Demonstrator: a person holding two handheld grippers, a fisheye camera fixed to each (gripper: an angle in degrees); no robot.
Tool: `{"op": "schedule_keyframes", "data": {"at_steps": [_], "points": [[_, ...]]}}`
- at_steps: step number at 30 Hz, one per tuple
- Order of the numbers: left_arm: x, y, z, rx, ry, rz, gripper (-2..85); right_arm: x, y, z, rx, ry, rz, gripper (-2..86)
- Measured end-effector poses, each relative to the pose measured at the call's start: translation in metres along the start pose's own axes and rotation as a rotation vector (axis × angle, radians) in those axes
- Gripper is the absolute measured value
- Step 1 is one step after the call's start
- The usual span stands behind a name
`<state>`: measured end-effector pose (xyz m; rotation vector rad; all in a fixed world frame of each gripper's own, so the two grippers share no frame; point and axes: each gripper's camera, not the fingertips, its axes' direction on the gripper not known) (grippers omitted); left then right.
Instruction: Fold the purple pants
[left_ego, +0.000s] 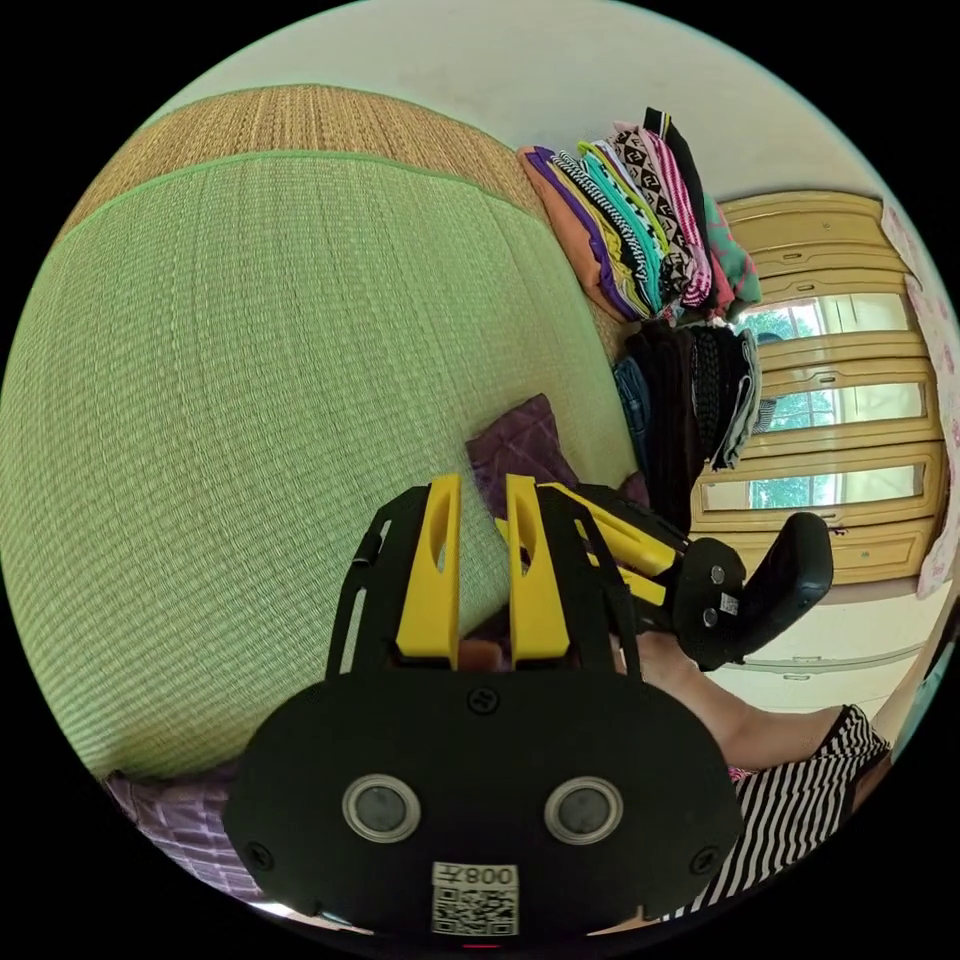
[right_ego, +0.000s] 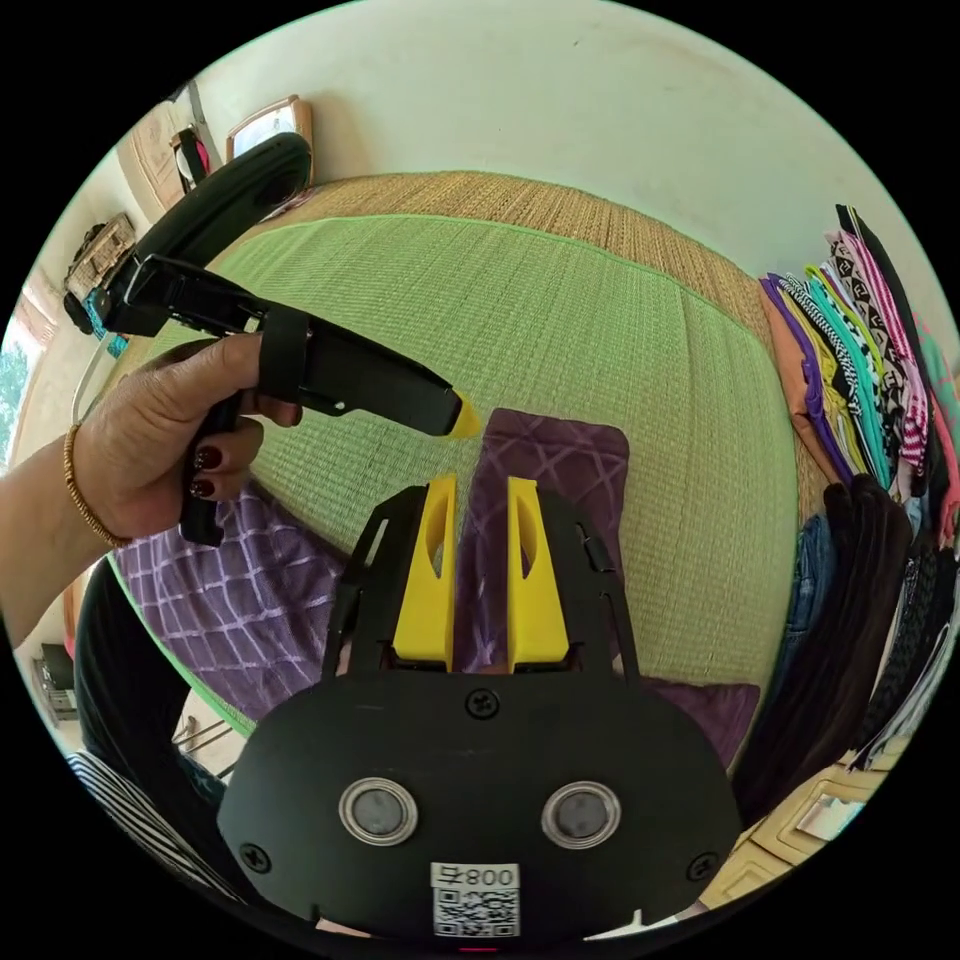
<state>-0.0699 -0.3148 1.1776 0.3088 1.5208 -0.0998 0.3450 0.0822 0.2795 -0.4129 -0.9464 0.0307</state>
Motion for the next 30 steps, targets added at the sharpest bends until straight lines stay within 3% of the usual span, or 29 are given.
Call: {"op": "schedule_keyframes", "data": {"at_steps": [5, 13, 25, 30], "points": [[-0.048, 0.023, 0.013, 0.023, 0.023, 0.008, 7.3, -0.006, 0.000, -0.002, 0.008, 0.066, 0.029, 2.8], [-0.081, 0.053, 0.046, 0.059, 0.093, 0.149, 7.0, 0.089, 0.073, -0.086, 0.288, -0.290, 0.362, 0.8], [-0.063, 0.075, 0.210, -0.130, -0.008, 0.400, 7.4, 0.189, 0.193, -0.121, 0.356, -0.414, 0.695, 1.0], [-0.057, 0.098, 0.293, -0.265, -0.164, 0.523, 7.1, 0.204, 0.217, -0.123, 0.350, -0.446, 0.748, 1.0]]}}
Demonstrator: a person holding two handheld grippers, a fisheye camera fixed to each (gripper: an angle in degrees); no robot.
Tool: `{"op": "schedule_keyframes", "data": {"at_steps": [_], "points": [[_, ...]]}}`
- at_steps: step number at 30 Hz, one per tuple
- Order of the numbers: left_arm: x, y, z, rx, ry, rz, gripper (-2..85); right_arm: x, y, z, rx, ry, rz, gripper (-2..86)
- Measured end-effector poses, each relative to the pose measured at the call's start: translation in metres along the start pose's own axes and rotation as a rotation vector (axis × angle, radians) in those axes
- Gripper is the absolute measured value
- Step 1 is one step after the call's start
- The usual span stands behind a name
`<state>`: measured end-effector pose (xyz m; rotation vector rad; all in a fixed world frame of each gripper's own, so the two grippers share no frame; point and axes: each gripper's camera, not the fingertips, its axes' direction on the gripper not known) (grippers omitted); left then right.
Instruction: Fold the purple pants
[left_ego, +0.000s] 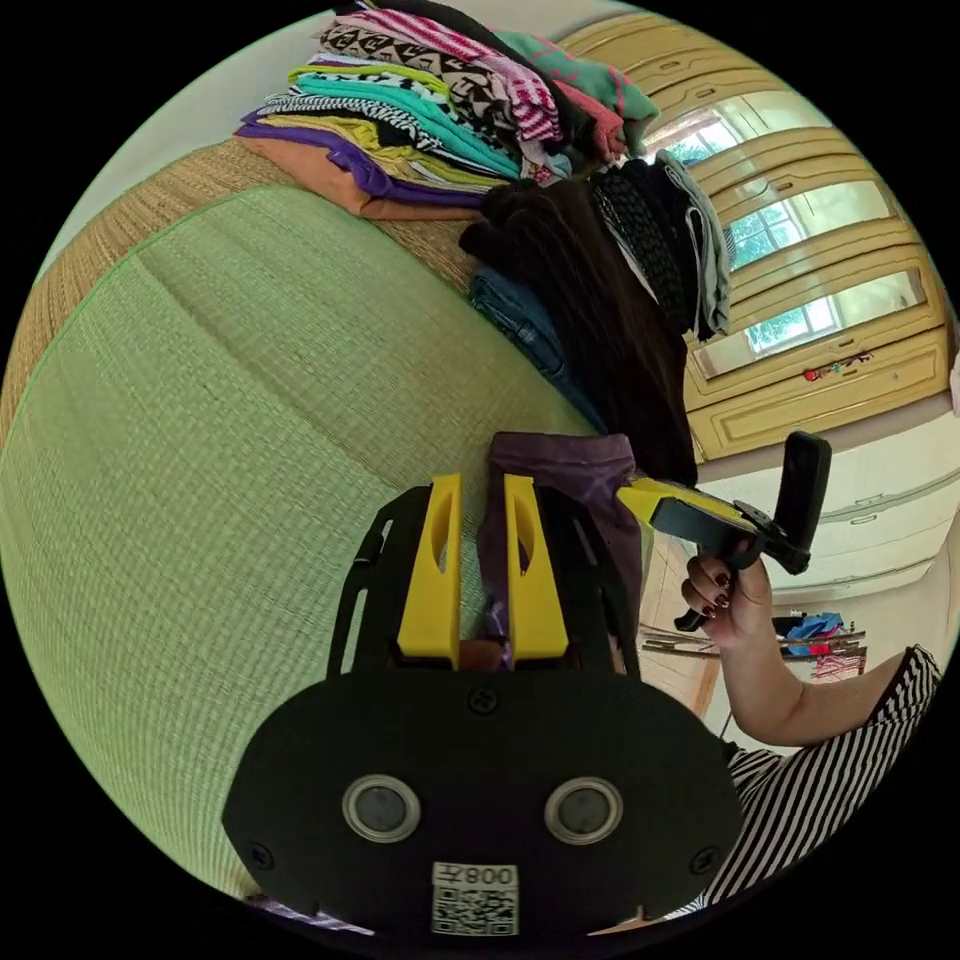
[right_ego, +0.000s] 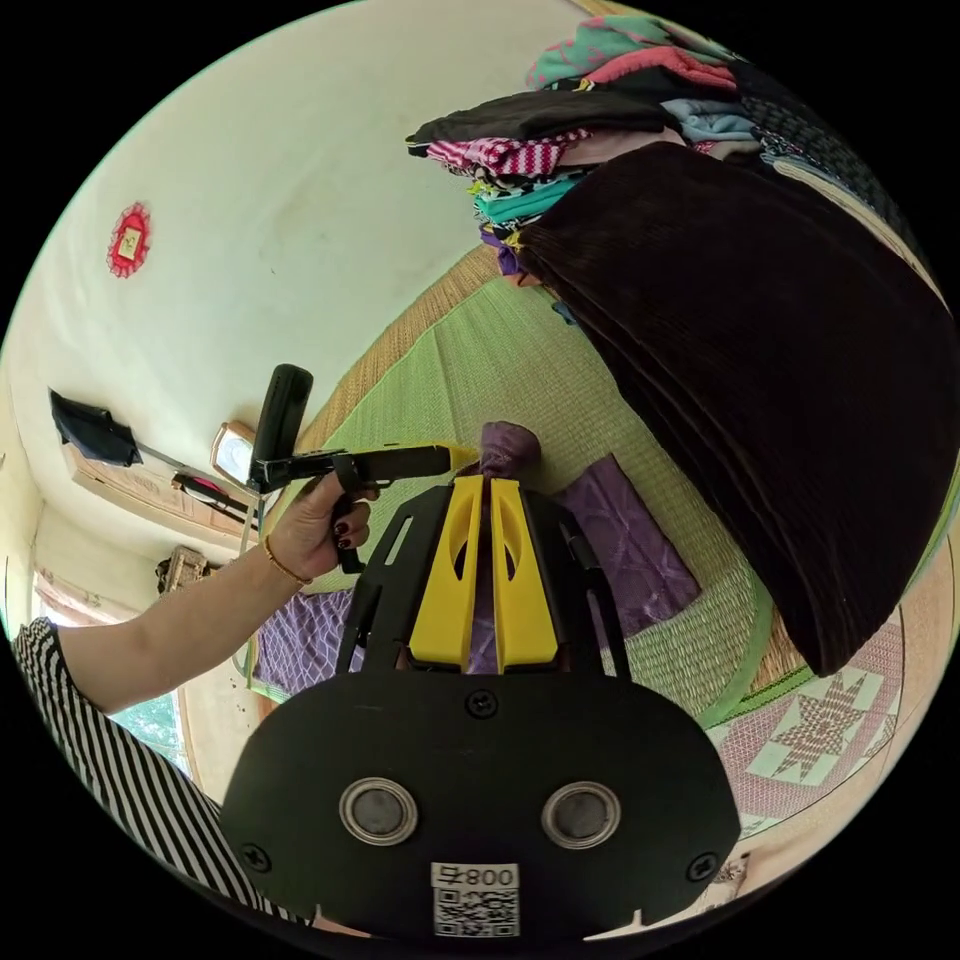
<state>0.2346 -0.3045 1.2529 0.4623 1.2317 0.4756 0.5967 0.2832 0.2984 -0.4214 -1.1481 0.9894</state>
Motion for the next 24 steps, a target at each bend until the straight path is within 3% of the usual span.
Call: {"op": "schedule_keyframes", "data": {"at_steps": [7, 13, 19, 24], "points": [[0.017, 0.027, 0.070, -0.054, -0.134, 0.083, 1.7, 0.011, 0.005, -0.016, -0.001, -0.006, 0.028, 0.9], [0.009, 0.053, 0.111, 0.006, 0.022, 0.034, 3.6, 0.016, 0.007, -0.025, 0.004, -0.013, 0.048, 0.9], [0.010, 0.072, 0.168, -0.057, -0.061, 0.033, 2.8, 0.019, 0.007, -0.027, -0.009, -0.028, 0.070, 1.1], [0.028, 0.095, 0.171, 0.066, -0.022, 0.057, 1.8, 0.013, 0.013, -0.052, 0.046, -0.099, 0.063, 1.1]]}}
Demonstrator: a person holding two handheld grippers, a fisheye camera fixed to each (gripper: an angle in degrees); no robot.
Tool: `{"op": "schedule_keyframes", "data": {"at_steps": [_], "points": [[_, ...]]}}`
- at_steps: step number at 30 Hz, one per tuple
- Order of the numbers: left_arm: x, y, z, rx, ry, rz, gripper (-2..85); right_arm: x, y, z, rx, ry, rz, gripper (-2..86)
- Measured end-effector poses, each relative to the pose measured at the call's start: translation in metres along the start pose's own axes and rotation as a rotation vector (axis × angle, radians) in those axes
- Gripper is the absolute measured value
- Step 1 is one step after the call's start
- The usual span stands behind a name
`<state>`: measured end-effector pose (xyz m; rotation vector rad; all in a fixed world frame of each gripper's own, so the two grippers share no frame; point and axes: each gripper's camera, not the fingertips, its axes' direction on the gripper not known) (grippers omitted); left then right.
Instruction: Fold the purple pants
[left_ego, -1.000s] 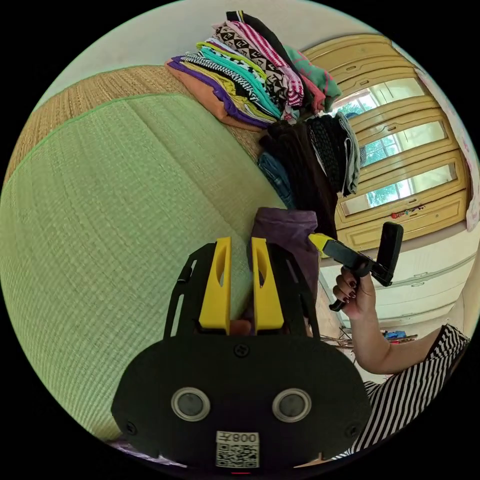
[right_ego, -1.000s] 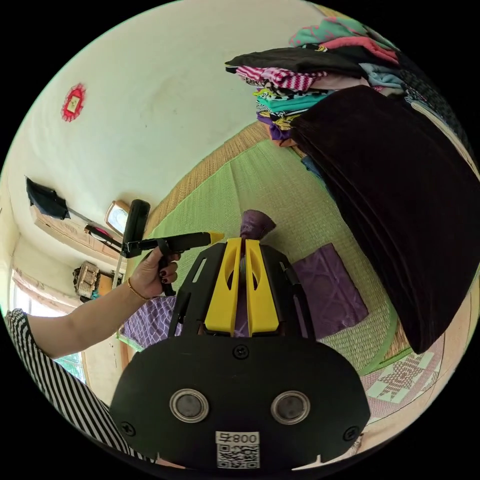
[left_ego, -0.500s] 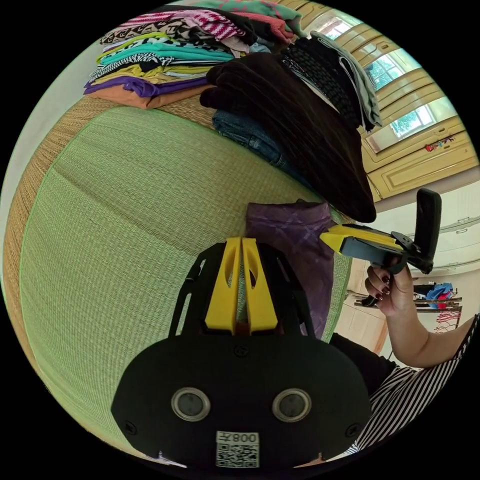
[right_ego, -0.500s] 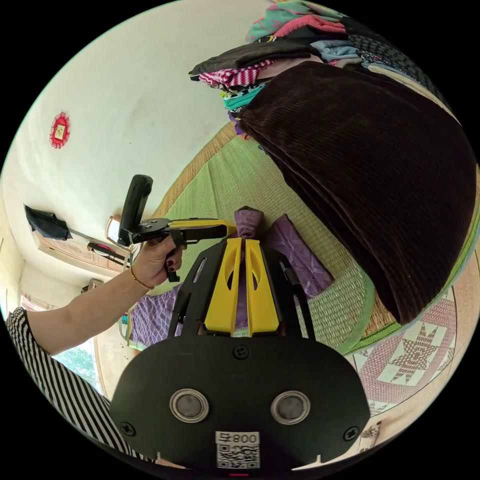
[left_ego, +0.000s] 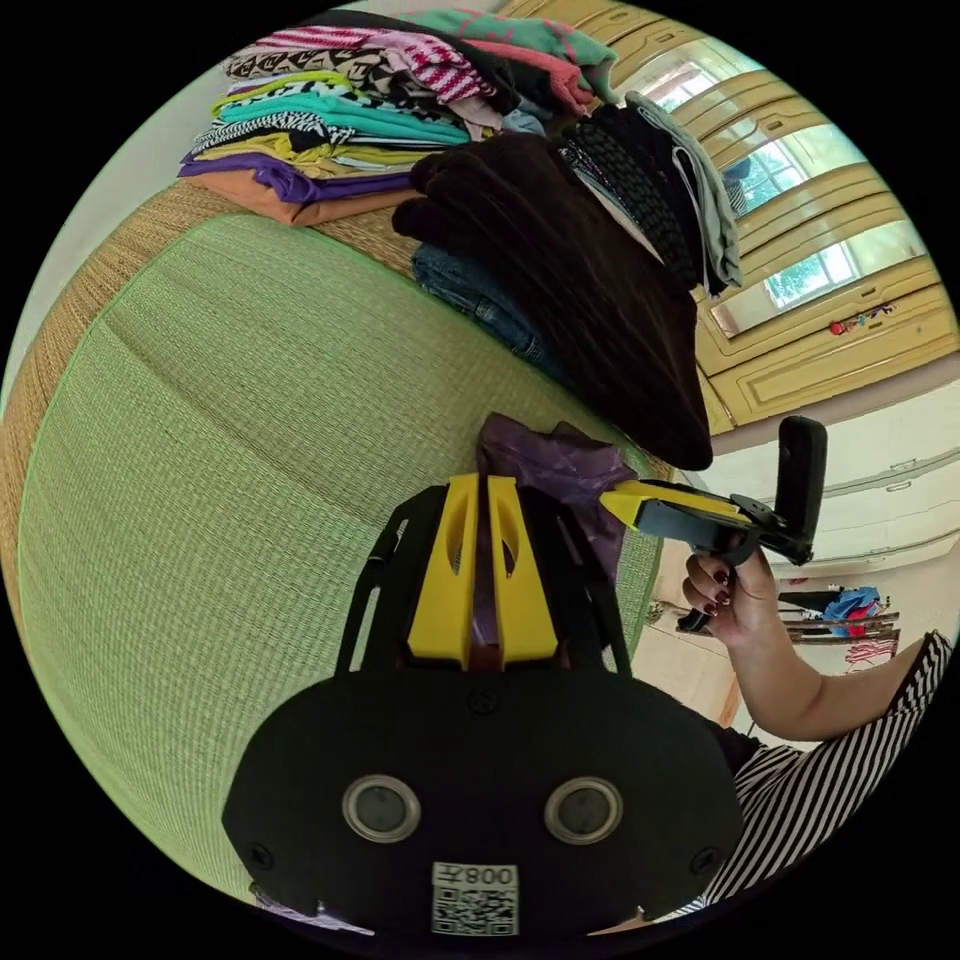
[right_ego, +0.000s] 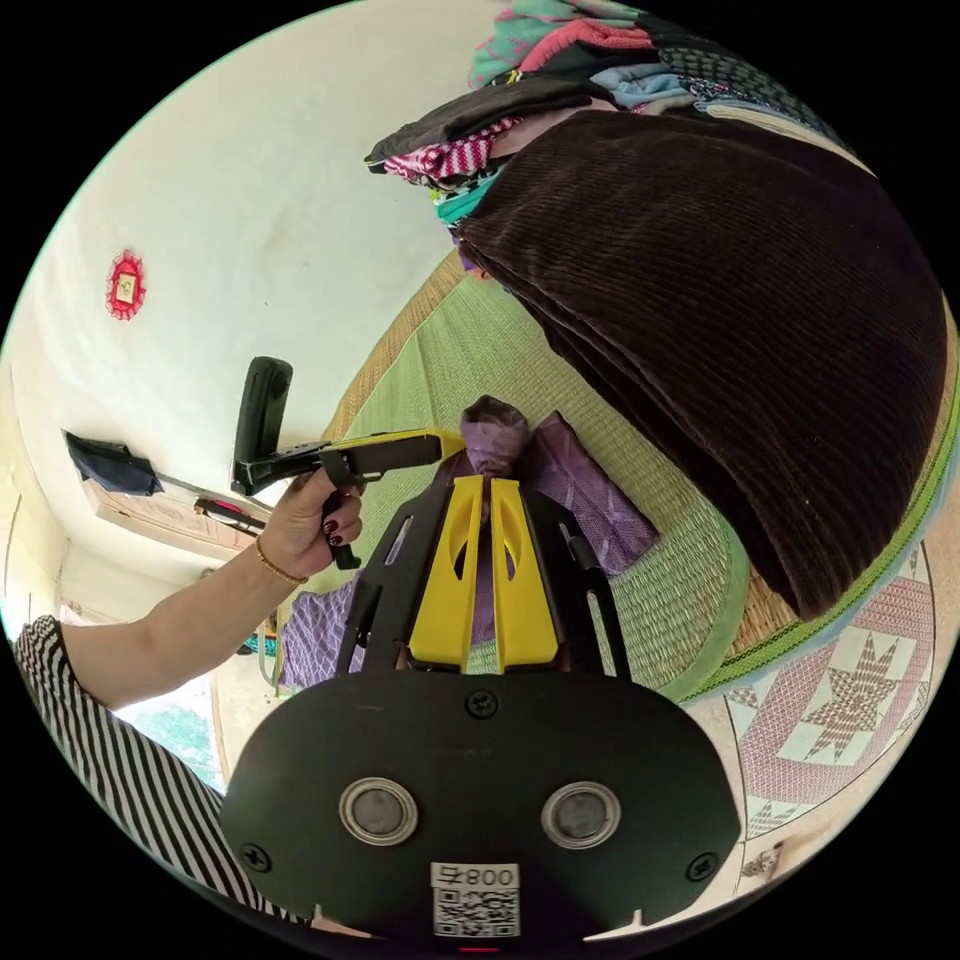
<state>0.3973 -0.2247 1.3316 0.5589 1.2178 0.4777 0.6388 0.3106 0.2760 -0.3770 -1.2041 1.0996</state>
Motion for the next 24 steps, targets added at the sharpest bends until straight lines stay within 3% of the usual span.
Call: {"op": "schedule_keyframes", "data": {"at_steps": [4, 14, 24], "points": [[0.028, 0.008, 0.001, 0.039, -0.021, 0.081, 1.5, -0.007, 0.013, -0.025, 0.044, -0.010, -0.011, 1.1], [0.084, 0.001, 0.091, -0.118, -0.144, 0.185, 1.5, 0.029, 0.039, -0.027, 0.033, 0.026, 0.129, 0.9], [0.108, -0.012, 0.120, -0.154, -0.183, 0.155, 2.9, 0.037, 0.040, -0.009, -0.006, 0.013, 0.154, 0.8]]}}
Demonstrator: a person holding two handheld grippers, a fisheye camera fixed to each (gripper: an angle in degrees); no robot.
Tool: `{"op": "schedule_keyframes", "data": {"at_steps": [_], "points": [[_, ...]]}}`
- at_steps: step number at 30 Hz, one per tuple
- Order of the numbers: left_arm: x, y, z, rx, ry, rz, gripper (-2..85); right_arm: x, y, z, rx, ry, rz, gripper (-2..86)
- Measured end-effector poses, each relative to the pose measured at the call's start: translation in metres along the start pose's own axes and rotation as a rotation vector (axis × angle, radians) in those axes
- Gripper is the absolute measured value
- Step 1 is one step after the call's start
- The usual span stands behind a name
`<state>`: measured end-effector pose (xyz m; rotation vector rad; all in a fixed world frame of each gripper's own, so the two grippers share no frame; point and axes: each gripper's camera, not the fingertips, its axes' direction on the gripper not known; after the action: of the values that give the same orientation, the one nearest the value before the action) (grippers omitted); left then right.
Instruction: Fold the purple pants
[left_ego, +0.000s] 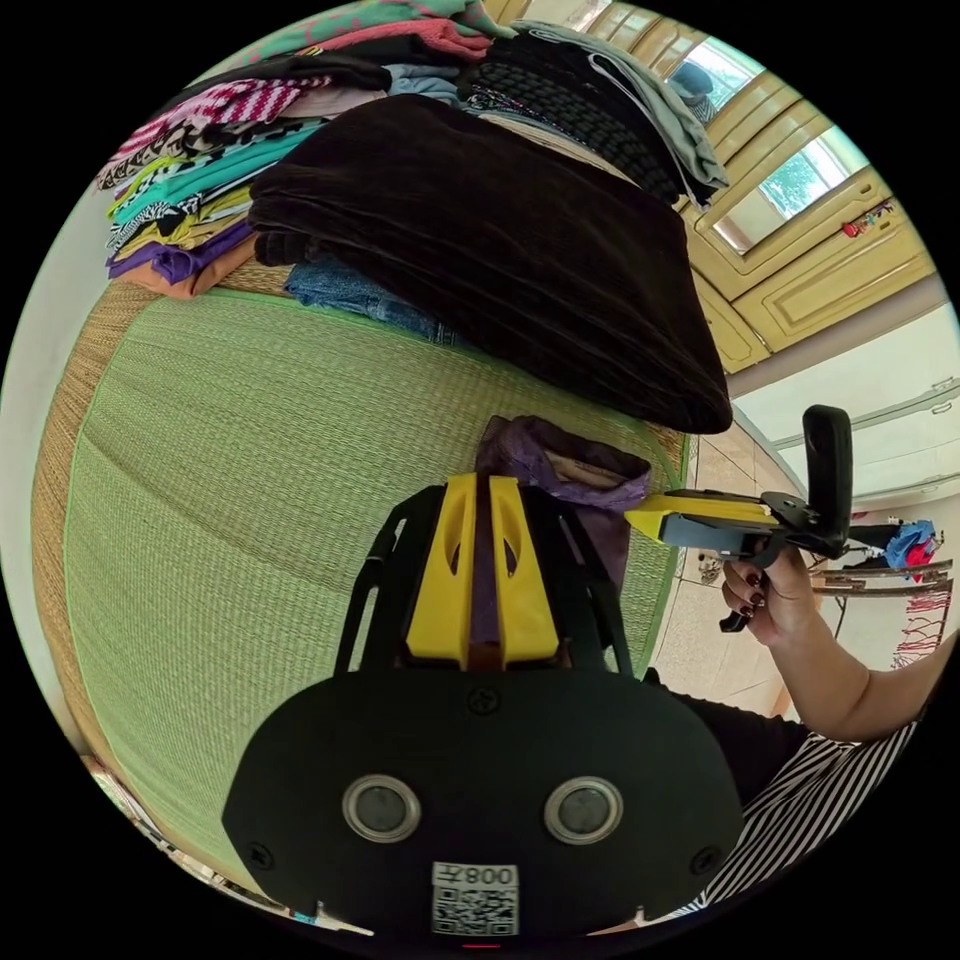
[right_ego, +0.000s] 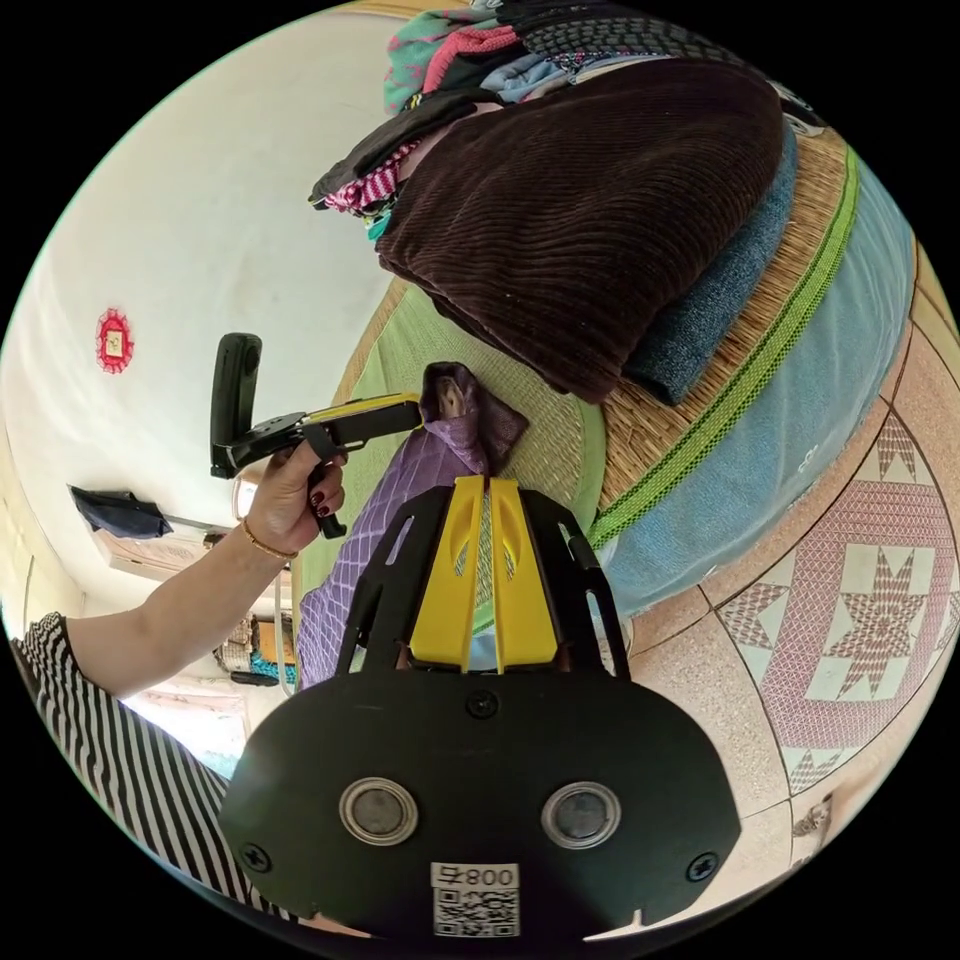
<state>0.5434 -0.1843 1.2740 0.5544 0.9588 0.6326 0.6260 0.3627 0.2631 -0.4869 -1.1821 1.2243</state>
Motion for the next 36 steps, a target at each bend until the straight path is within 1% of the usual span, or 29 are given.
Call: {"op": "schedule_keyframes", "data": {"at_steps": [4, 6, 9, 12, 16, 18, 20, 23, 25, 26, 28, 30, 33, 36], "points": [[0.009, -0.006, -0.018, 0.043, 0.010, -0.001, 4.3, -0.020, 0.003, 0.000, -0.001, 0.054, -0.062, 0.7], [0.015, -0.012, -0.033, 0.068, 0.011, -0.006, 4.6, -0.038, 0.003, 0.002, -0.005, 0.133, -0.123, 0.7], [0.023, -0.026, -0.045, 0.056, -0.016, -0.006, 4.3, -0.053, 0.001, 0.006, 0.005, 0.186, -0.170, 0.5], [0.030, -0.040, -0.059, 0.047, -0.050, -0.012, 3.1, -0.052, -0.003, 0.014, -0.003, 0.248, -0.161, 0.3], [0.037, -0.059, -0.086, 0.063, -0.029, -0.029, 2.3, -0.053, -0.009, 0.020, -0.009, 0.193, -0.175, 0.2], [0.045, -0.070, -0.113, 0.106, -0.005, -0.024, 2.0, -0.065, -0.014, 0.028, -0.015, 0.155, -0.230, 0.1], [0.051, -0.082, -0.131, 0.121, 0.003, -0.017, 1.7, -0.076, -0.022, 0.041, -0.038, 0.159, -0.292, 0.1], [0.058, -0.109, -0.152, 0.090, -0.010, -0.016, 1.3, -0.083, -0.042, 0.065, -0.030, 0.259, -0.341, 0.1], [0.061, -0.126, -0.164, 0.063, -0.006, -0.021, 1.1, -0.072, -0.057, 0.082, -0.054, 0.332, -0.305, 0.0], [0.061, -0.136, -0.174, 0.052, -0.002, -0.026, 1.0, -0.062, -0.063, 0.091, -0.068, 0.336, -0.283, 0.0], [0.061, -0.146, -0.199, 0.077, 0.027, -0.048, 0.9, -0.052, -0.070, 0.093, -0.061, 0.276, -0.240, 0.0], [0.063, -0.150, -0.243, 0.134, 0.052, -0.064, 0.8, -0.053, -0.073, 0.091, -0.033, 0.270, -0.233, 0.0], [0.066, -0.139, -0.298, 0.184, 0.089, -0.081, 0.6, -0.065, -0.077, 0.093, -0.001, 0.228, -0.281, 0.0], [0.069, -0.127, -0.336, 0.160, 0.053, -0.138, 0.3, -0.072, -0.095, 0.118, -0.026, 0.265, -0.331, 0.0]]}}
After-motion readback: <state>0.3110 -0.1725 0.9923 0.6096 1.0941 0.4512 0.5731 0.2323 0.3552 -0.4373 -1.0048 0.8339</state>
